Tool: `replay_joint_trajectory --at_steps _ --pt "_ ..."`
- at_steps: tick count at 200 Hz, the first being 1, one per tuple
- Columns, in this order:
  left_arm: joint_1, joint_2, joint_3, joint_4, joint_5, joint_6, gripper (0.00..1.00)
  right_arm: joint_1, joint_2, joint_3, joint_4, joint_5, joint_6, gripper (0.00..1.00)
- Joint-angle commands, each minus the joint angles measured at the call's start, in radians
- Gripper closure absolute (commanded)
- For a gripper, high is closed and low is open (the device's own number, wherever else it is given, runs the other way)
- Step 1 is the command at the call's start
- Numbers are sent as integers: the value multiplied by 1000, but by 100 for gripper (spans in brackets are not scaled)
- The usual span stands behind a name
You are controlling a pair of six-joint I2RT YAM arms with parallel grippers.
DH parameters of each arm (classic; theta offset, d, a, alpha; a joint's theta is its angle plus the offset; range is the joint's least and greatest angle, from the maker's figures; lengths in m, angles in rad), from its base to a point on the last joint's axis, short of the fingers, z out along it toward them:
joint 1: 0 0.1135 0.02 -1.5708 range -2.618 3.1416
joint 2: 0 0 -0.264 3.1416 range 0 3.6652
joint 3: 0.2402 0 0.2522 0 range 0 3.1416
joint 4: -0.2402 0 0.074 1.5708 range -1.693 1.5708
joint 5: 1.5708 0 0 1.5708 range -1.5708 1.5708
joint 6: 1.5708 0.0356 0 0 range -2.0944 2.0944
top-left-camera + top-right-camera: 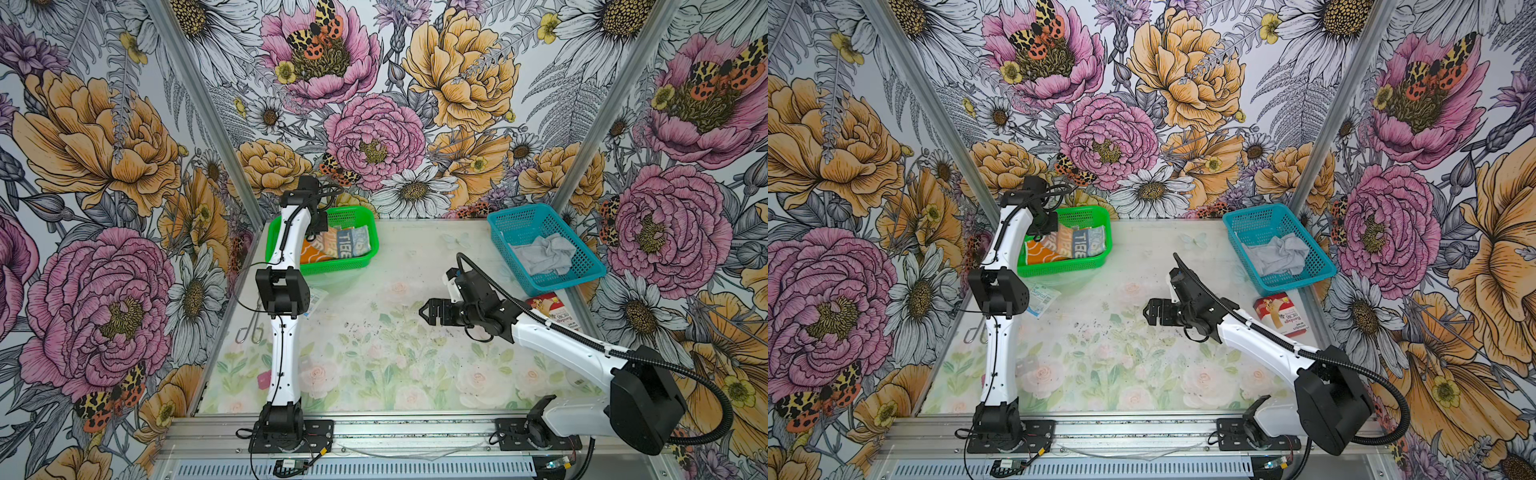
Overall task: Fold and stack the towels
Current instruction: 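Lower the folded RABBIT towel onto the orange towel and open the left gripper, then grasp the grey towel in the teal basket with the right gripper while the left withdraws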
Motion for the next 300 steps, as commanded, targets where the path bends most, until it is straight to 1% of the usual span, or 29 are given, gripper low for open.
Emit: replay_joint_trajectory --at_steps 1,8,24,64,67,74,100,117,129,132,137,145,154,160,166,170,203,214,227,235,240,242,251,257,262,272,283,292,300 --pt "11 -53 5 3 -14 -1 100 5 16 28 2 3 -6 1" --pt "12 -65 0 3 -17 -5 100 5 20 29 2 3 -7 1" --pt "14 -85 -22 1 -67 -11 100 5 26 31 2 1 -10 1" --pt "52 -74 -91 4 -66 -41 100 6 44 39 2 -7 -15 1" --pt "52 -70 -87 4 -95 -43 100 6 45 39 2 -7 -16 1" --pt "55 -68 -89 5 -106 -49 100 6 45 38 2 -7 -15 1" --pt "62 -47 -82 3 -115 -62 100 6 48 37 2 -5 -13 1" --pt "74 -19 -90 4 -81 -71 100 6 54 40 1 -5 -13 1" --pt "73 2 -84 6 -81 -81 86 6 57 44 2 -7 -16 1" --pt "72 10 -77 5 -54 -81 83 7 58 46 2 -7 -17 1" --pt "71 20 -69 4 -46 -80 78 6 59 48 2 -11 -18 1" --pt "68 32 -61 5 -60 -83 71 6 59 50 2 -16 -20 1" --pt "66 42 -51 4 -67 -81 67 6 57 49 0 -16 -20 1" --pt "66 45 -47 5 -67 -83 61 6 55 48 1 -14 -20 1" --pt "65 45 -43 4 -65 -86 52 7 53 45 2 -12 -20 1" --pt "62 44 -37 5 -101 -85 49 6 54 45 1 -11 -20 1" --pt "17 27 31 4 -159 -64 29 -24 39 50 -13 6 -46 1" --pt "-9 11 47 5 -158 -57 25 -69 24 56 -14 -4 -58 1" --pt "-39 -9 67 4 -160 -59 20 -151 9 74 -19 -34 -81 1" --pt "-58 -21 88 4 -183 -50 12 -209 -2 95 -33 -53 -98 1" --pt "-71 -28 103 4 -203 -41 3 -253 -10 110 -43 -60 -108 1" --pt "-75 -31 109 4 -212 -38 2 -269 -14 115 -46 -62 -109 1" --pt "-95 -43 137 2 -247 -18 1 -338 -32 143 -66 -71 -129 1" --pt "-102 -52 155 -1 -239 -9 1 -392 -43 162 -82 -69 -139 1" --pt "-107 -62 162 -3 -208 -9 1 -437 -48 178 -97 -63 -142 1" --pt "-114 -89 164 -8 -94 -26 1 -539 -53 201 -109 -55 -136 5" --pt "-133 -117 159 -14 84 -48 1 -663 -42 216 -109 -60 -113 9" --pt "-174 -137 158 -20 200 -47 1 -739 -22 232 -109 -41 -113 12" --pt "-228 -157 150 -23 274 -38 1 -788 0 247 -108 -16 -124 12"
